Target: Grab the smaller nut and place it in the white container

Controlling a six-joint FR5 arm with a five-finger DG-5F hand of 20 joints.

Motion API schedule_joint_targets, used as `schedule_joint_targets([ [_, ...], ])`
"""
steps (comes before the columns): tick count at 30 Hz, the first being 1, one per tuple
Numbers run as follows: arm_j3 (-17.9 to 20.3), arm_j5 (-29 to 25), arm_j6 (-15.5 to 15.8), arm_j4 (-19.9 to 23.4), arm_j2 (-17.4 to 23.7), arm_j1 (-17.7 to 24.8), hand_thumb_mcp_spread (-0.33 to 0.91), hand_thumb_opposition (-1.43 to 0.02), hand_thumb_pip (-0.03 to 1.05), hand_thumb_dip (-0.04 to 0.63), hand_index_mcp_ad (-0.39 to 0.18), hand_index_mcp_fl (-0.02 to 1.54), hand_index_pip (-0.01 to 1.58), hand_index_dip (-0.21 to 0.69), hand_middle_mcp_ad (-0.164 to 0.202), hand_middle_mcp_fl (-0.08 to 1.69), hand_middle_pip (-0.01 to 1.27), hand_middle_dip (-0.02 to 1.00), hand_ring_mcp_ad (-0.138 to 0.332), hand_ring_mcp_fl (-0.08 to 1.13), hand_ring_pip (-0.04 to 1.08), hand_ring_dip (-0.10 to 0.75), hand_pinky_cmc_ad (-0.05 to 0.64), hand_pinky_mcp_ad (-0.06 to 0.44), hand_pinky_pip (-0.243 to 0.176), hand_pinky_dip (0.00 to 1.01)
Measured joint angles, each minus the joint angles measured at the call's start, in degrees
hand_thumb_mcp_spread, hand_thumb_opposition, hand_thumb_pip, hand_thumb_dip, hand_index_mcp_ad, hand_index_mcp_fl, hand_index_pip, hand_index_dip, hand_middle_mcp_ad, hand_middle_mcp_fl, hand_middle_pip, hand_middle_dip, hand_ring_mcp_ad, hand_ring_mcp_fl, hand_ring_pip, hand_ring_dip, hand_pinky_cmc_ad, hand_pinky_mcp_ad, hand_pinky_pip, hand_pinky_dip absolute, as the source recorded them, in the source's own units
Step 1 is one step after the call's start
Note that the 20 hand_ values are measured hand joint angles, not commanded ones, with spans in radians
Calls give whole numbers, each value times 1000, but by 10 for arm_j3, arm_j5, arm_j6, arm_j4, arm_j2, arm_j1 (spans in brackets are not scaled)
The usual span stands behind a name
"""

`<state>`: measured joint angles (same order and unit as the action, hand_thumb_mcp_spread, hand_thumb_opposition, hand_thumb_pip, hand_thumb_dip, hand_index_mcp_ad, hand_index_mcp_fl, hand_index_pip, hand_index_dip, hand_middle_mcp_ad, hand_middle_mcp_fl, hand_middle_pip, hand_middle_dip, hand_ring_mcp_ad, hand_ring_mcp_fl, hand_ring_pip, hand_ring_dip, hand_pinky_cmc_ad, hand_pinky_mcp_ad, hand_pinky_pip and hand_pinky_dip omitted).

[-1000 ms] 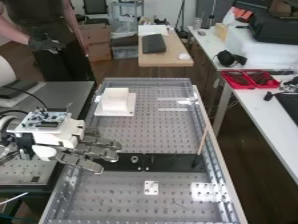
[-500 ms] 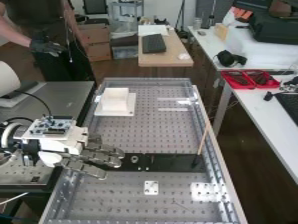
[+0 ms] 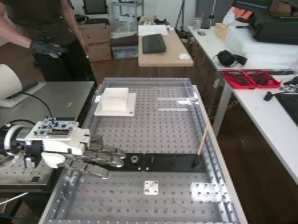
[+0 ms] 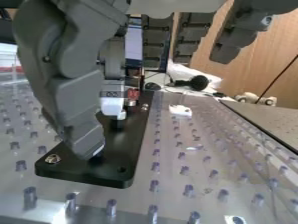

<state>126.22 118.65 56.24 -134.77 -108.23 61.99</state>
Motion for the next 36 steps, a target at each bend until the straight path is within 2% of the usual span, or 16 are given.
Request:
schedule_joint_targets([
  [15, -2, 3, 5, -1, -5, 1, 449, -911, 562, 225, -250, -10, 1527, 190, -19, 26, 138, 260, 38, 0, 106, 99, 229, 166, -58, 161],
  [28, -4, 2, 3, -1, -6, 1, 461, -925, 562, 236, -257, 89, 1527, 190, -24, 44, 138, 260, 35, 0, 113, 101, 230, 164, -61, 157],
  [30, -4, 2, 2, -2, -7, 1, 461, -925, 562, 236, -257, 89, 1527, 190, -21, 44, 138, 260, 35, 0, 113, 101, 230, 164, -42, 161],
  [36, -7, 5, 5, -5, -8, 0, 478, -930, 562, 236, -258, 140, 1527, 190, -24, 44, 138, 260, 35, 0, 113, 101, 227, 164, -42, 161],
])
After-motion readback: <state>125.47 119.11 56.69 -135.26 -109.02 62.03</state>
